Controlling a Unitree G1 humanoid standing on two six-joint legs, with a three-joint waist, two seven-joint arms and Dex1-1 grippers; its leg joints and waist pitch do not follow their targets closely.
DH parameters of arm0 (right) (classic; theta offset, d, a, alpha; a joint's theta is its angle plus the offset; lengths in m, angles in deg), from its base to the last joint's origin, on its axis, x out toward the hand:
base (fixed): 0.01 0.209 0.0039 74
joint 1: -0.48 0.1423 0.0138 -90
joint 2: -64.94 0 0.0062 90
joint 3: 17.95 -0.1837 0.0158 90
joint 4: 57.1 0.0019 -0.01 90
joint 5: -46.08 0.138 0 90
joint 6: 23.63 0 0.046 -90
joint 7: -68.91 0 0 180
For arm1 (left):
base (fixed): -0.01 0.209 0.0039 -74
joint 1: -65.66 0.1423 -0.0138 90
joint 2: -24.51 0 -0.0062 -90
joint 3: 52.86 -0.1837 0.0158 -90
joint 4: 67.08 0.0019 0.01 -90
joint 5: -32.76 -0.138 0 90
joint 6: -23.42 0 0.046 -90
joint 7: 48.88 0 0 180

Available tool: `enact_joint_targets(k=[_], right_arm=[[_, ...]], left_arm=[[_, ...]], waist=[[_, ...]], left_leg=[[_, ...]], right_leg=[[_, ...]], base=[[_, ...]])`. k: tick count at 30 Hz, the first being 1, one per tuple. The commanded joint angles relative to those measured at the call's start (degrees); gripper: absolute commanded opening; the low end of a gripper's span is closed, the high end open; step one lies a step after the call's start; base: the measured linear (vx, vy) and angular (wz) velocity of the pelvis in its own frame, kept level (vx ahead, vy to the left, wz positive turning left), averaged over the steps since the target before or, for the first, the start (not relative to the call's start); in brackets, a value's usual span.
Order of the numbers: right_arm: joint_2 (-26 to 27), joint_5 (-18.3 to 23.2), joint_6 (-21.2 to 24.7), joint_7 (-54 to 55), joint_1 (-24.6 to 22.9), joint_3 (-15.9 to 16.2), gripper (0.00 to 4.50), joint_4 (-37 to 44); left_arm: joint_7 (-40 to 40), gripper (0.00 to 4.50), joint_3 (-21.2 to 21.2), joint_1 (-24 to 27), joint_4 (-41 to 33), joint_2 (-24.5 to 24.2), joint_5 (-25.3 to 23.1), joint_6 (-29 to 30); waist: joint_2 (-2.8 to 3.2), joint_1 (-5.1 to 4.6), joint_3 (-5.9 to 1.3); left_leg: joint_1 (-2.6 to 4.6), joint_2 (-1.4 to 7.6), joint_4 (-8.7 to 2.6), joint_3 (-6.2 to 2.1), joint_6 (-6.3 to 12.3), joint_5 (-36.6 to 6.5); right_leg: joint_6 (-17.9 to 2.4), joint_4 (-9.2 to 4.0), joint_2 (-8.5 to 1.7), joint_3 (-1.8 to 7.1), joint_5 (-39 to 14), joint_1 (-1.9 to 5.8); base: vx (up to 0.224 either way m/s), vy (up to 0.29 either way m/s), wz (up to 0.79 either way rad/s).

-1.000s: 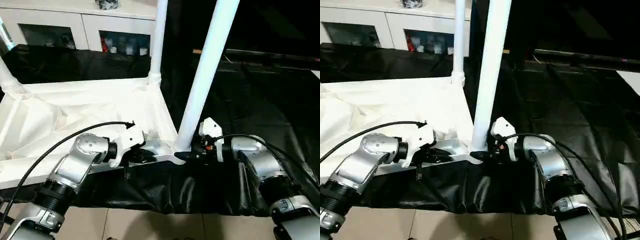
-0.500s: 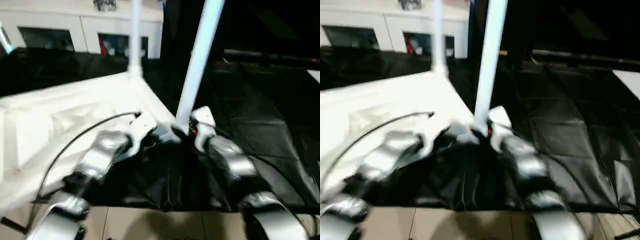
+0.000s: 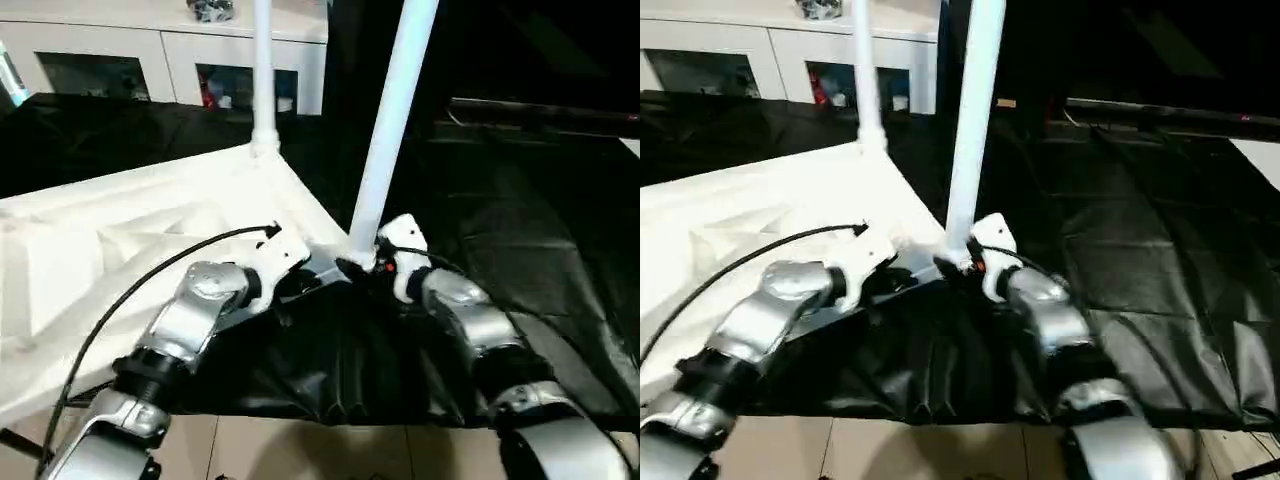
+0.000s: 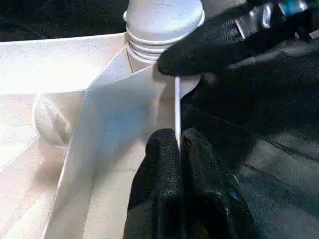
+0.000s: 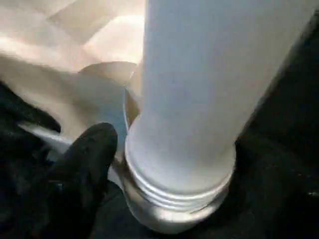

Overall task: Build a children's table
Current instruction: Rotate leg to tighten

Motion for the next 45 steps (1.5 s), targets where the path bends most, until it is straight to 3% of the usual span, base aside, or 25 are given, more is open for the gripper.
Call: enact_joint_targets(k=[1, 3, 6, 10, 12, 15, 27, 30, 31, 37, 38, 40, 45], right_arm=[[-2.81, 0.12, -0.9, -6.68, -0.71, 0.93, 3.88, 2.41], [-3.88, 0.49, -0.82, -9.68, -1.0, 1.25, 3.88, 3.29], [-5.97, 1.55, -0.48, -16.28, -1.48, 2.45, 3.88, 4.9], [-7.69, 2.26, 0.16, -22.31, -1.38, 4.31, 3.88, 5.68], [-7.68, 2.13, 0.06, -23.05, -1.18, 4.47, 3.71, 5.51], [-7.09, 2.12, -0.1, -23.44, -0.72, 4.21, 3.71, 4.97], [-5.94, 1.43, -1.84, -22.27, 0.58, 4.27, 2.79, 2.33], [-5.4, 1.44, -1.92, -22.29, 0.75, 4.26, 2.73, 1.85], [-5.24, 1.5, -1.9, -22.36, 0.72, 4.22, 2.72, 1.7], [-4.55, 1.85, -1.84, -22.03, 0.41, 3.96, 2.7, 1.23], [-4.34, 2.0, -1.69, -21.72, 0.34, 3.76, 2.7, 1.11], [-1.12, 0.84, -1.8, -8.42, 0.57, 0.89, 2.7, -1.62], [3.63, 1.63, 0.54, 5.98, 1.76, -3.12, 2.7, -5.35]], left_arm=[[4.46, 0.0, -0.17, 0.49, -3.11, -1.0, 3.06, -2.63], [5.81, 0.0, -0.22, 0.82, -3.56, -1.84, 3.34, -2.71], [8.37, 0.0, -0.15, 1.32, -4.27, -3.53, 3.74, -3.28], [10.43, 0.0, -0.1, 1.66, -4.99, -5.03, 4.33, -3.16], [10.62, 0.0, -0.15, 1.79, -5.2, -5.2, 4.4, -3.1], [10.9, 0.0, -0.2, 2.07, -5.84, -5.23, 4.66, -2.81], [12.26, 0.0, -0.59, 3.15, -7.57, -5.91, 4.94, -2.33], [12.26, 0.0, -0.66, 3.2, -7.7, -5.85, 4.8, -2.17], [12.26, 0.0, -0.7, 3.23, -7.65, -5.8, 4.73, -2.17], [11.49, 0.0, -0.72, 3.44, -7.79, -5.58, 4.61, -1.56], [11.02, 0.0, -0.66, 3.4, -7.72, -5.44, 4.48, -1.26], [3.15, 0.0, -0.07, 1.14, -4.43, -1.27, 2.11, 0.16], [-4.12, 0.0, -0.15, -1.88, -0.29, 3.77, 0.06, 1.24]], waist=[[0.31, 0.22, -4.09], [0.46, 0.42, -4.08], [0.08, 0.61, -4.0], [0.04, 0.87, -3.98], [-0.21, 0.92, -3.97], [-0.08, 1.05, -3.99], [-0.27, 1.13, -4.02], [-0.01, 1.16, -3.99], [-0.23, 1.09, -4.0], [-0.05, 1.02, -4.1], [-0.08, 0.97, -4.09], [-0.34, 0.79, -3.94], [-0.2, 0.58, -4.0]], left_leg=[[0.33, 1.19, -3.79, 0.12, 2.2, -12.76], [0.37, 1.19, -3.76, 0.16, 2.47, -12.35], [0.37, 1.25, -3.81, 0.12, 2.87, -12.34], [0.41, 1.26, -3.77, 0.11, 3.03, -12.06], [0.37, 1.25, -3.74, 0.18, 2.97, -11.87], [0.42, 1.32, -3.81, 0.1, 2.66, -11.49], [0.37, 1.27, -3.83, 0.11, 2.4, -11.11], [0.37, 1.24, -3.83, 0.06, 2.33, -11.21], [0.39, 1.24, -3.84, 0.1, 2.3, -11.43], [0.37, 1.25, -3.81, 0.07, 2.24, -11.02], [0.35, 1.24, -3.8, 0.09, 2.27, -11.01], [0.47, 1.29, -3.84, 0.19, 1.71, -11.25], [0.71, 1.06, -3.89, 0.02, 0.32, -12.45]], right_leg=[[-11.92, -4.09, -3.82, 2.65, -13.35, 3.52], [-12.19, -4.03, -3.87, 2.68, -12.93, 3.52], [-12.0, -4.03, -3.92, 2.6, -14.06, 3.49], [-11.88, -4.05, -4.0, 2.59, -14.99, 3.46], [-11.66, -4.12, -3.96, 2.59, -15.3, 3.42], [-11.6, -4.02, -4.0, 2.59, -15.41, 3.37], [-11.37, -3.91, -4.01, 2.6, -15.15, 3.38], [-11.46, -3.91, -4.02, 2.58, -15.07, 3.41], [-11.41, -3.97, -3.95, 2.55, -15.24, 3.38], [-11.81, -3.8, -3.93, 2.58, -14.0, 3.46], [-11.88, -3.8, -3.93, 2.59, -13.9, 3.47], [-11.88, -3.93, -3.91, 2.63, -14.78, 3.27], [-10.02, -4.42, -4.03, 2.61, -19.06, 3.04]], base=[[0.0, 0.0, 0.0], [0.0, 0.0, 0.0], [0.0, 0.0, 0.0], [0.0, 0.0, 0.0], [0.0, 0.0, 0.0], [0.0, 0.0, 0.0], [0.0, 0.0, 0.0], [0.0, 0.0, 0.0], [0.0, 0.0, 0.0], [0.0, 0.0, 0.0], [0.0, 0.0, 0.0], [0.0, 0.0, 0.0], [0.0, 0.0, 0.0]])
